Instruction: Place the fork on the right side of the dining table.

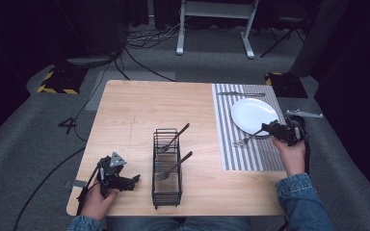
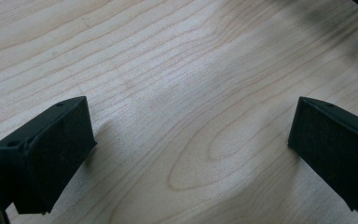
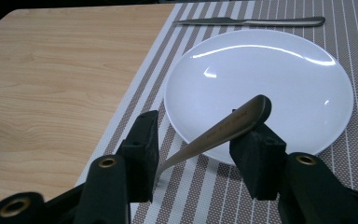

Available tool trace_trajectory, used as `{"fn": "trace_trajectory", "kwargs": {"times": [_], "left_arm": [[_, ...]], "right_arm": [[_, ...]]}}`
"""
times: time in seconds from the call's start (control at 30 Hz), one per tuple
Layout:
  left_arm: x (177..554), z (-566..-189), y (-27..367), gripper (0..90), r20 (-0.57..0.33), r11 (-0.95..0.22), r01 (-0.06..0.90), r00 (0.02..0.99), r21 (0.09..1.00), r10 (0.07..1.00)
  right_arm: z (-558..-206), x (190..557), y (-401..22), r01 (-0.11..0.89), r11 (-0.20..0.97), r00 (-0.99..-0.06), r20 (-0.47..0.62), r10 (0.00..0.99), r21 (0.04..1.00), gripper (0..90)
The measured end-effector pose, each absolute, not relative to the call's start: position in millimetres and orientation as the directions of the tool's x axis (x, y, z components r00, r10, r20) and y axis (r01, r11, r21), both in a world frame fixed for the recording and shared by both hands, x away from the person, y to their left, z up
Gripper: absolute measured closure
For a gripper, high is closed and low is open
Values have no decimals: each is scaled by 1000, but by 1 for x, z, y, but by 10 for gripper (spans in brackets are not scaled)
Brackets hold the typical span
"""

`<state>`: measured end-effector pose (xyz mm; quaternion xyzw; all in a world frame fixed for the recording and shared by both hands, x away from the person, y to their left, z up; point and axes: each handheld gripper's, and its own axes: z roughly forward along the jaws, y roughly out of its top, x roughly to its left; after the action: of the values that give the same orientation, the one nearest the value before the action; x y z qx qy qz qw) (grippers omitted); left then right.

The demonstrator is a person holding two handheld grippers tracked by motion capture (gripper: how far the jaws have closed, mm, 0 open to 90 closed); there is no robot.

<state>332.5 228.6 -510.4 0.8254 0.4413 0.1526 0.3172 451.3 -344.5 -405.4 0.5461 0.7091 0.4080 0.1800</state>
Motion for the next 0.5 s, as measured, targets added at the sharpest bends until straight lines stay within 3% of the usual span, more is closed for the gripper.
{"fn": "trace_trajectory", "kwargs": {"times": [0.5], "left_arm": [[332, -510, 229, 2, -28, -409, 632, 564, 658, 825]], "right_arm": [[-420, 453, -359, 671, 50, -302, 212, 930, 740, 491]]}}
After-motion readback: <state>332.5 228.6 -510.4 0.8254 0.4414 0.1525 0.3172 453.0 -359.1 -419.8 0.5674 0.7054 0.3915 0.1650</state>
